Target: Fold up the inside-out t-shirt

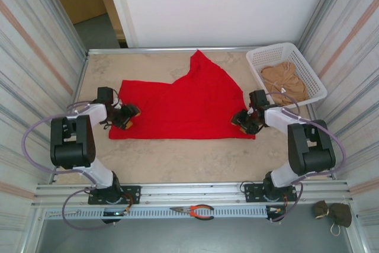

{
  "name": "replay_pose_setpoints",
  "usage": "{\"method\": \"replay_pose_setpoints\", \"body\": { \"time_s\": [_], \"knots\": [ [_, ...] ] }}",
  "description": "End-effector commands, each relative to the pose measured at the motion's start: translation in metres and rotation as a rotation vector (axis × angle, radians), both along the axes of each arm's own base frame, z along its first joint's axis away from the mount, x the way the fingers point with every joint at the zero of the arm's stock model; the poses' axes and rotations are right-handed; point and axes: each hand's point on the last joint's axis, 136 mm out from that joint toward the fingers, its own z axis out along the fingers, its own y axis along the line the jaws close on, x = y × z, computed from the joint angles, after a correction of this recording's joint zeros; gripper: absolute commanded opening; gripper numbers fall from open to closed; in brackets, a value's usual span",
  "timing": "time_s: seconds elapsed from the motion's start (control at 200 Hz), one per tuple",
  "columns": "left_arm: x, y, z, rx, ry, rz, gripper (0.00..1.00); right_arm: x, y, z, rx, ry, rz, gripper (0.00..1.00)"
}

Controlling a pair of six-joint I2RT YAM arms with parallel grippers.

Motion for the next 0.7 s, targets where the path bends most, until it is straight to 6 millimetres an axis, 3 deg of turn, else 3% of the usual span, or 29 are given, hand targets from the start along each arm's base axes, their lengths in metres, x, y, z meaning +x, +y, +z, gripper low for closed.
{"method": "replay_pose_setpoints", "body": {
  "time_s": [0.0, 0.21, 0.331, 0.436, 0.526, 0.636, 0.696],
  "knots": [
    [-0.034, 0.018, -0.027, 0.076, 0.122, 0.054, 0.6, -0.034, -0.02, -0.011, -0.037, 0.101, -0.054, 0.5],
    [-0.074, 0.022, -0.021, 0.086, 0.132, 0.091, 0.6, -0.065, -0.018, -0.005, 0.006, 0.111, -0.095, 0.51],
    [-0.061, 0.025, 0.016, 0.111, 0.01, 0.076, 0.61, -0.057, -0.012, 0.027, 0.046, 0.017, -0.093, 0.51],
    [-0.029, 0.037, 0.06, 0.178, -0.11, 0.039, 0.67, -0.026, -0.006, 0.083, 0.043, -0.133, -0.049, 0.53],
    [0.004, 0.052, 0.085, 0.237, -0.156, 0.021, 0.71, 0.011, 0.003, 0.13, 0.025, -0.248, 0.014, 0.55],
    [0.047, 0.071, 0.097, 0.258, -0.159, 0.018, 0.71, 0.065, 0.022, 0.163, 0.008, -0.314, 0.102, 0.55],
    [0.068, 0.08, 0.097, 0.276, -0.144, 0.006, 0.72, 0.095, 0.032, 0.169, 0.004, -0.333, 0.139, 0.55]
  ]
}}
